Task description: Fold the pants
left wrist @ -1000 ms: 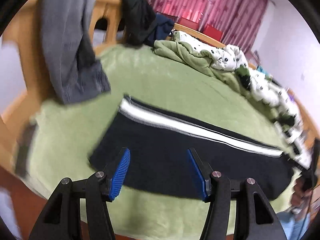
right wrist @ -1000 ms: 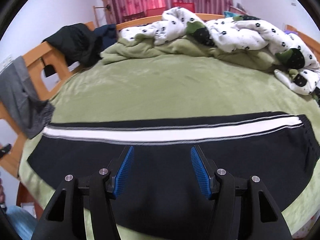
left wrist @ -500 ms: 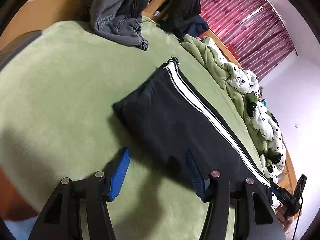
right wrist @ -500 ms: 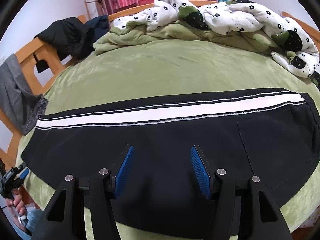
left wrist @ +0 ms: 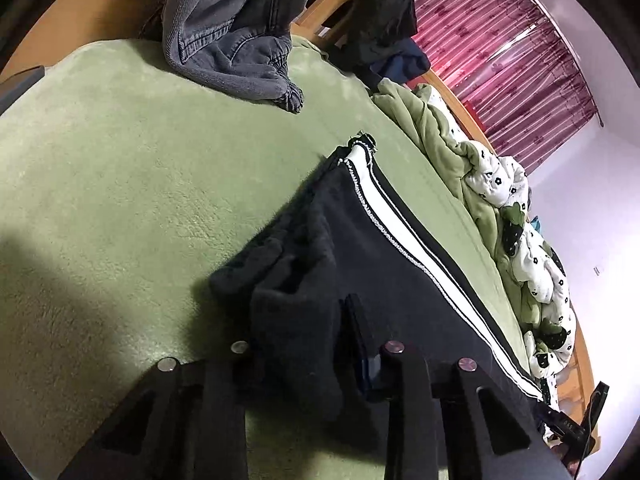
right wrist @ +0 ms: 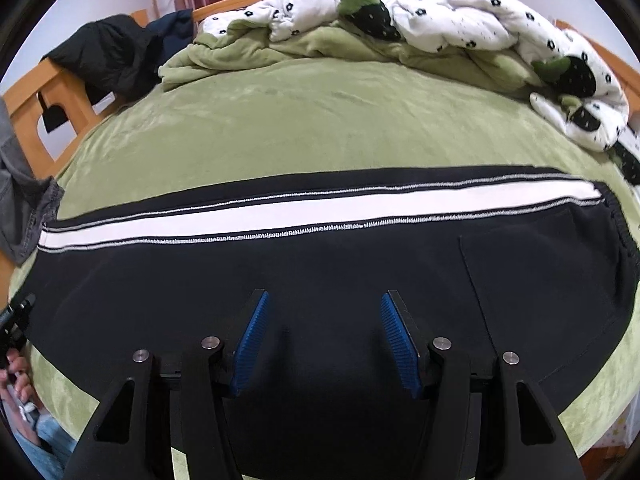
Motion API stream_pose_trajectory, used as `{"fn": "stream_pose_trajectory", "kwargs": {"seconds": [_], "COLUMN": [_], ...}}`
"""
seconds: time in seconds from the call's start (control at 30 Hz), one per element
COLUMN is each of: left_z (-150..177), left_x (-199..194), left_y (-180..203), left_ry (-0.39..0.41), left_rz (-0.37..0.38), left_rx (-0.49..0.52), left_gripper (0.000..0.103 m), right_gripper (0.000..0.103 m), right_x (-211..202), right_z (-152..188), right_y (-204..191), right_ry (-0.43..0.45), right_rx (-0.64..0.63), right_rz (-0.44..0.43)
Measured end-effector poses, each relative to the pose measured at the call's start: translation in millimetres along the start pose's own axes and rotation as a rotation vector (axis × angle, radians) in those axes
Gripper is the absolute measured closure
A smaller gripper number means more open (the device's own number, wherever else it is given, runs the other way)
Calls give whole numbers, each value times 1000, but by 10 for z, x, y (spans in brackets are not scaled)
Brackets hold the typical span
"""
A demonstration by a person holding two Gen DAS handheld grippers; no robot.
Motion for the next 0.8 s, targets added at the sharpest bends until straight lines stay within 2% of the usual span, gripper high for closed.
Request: {"fn": "stream_pose_trajectory", "kwargs": {"seconds": [0.1,0.2,0.3,0.37,0.53,0.6,0.63,0.8], "left_z": [-1,13,20,25,25,17,21,29], "left_x": [-11,2,-5,-7,-9,-7,-6,4], "left_y": [-12,10,20,6,-12,-24,-23,-35], "left_ry": [8,23,40,51,54,53,52,47], "left_rz": [-6,-41,-56,-52,-43,-32,-28,-20], "left_rx": [-15,16,33,25,5,-7,-9,-21], "left_gripper": [79,79,79,79,79,79,79,79], "right_gripper": [53,54,55,55,55,55,55,61], "right_x": [-4,-22,-40,-36,-84,-75,-43,26], "right_z": [-13,-25,-16,-12,-62,-62,-42,-1], "right_y": [32,103,132,96,25,11,0,84], "right_ry": [9,25,43,35,85,67,28,-34], "right_rx": [22,72,133,119,56,63,64,106], "right_rz": [8,6,-44,-60,-8,-33,-55,-75]}}
Point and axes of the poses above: each gripper's, at about its wrist camera, not at the fingertips, and x roughly the way its jaws point, y to its right, z to its underside, the point moved 8 cm from there along x, roughly the way its jaws point, and after that the axes turned 6 degrees about y, right-handed, at the moved point
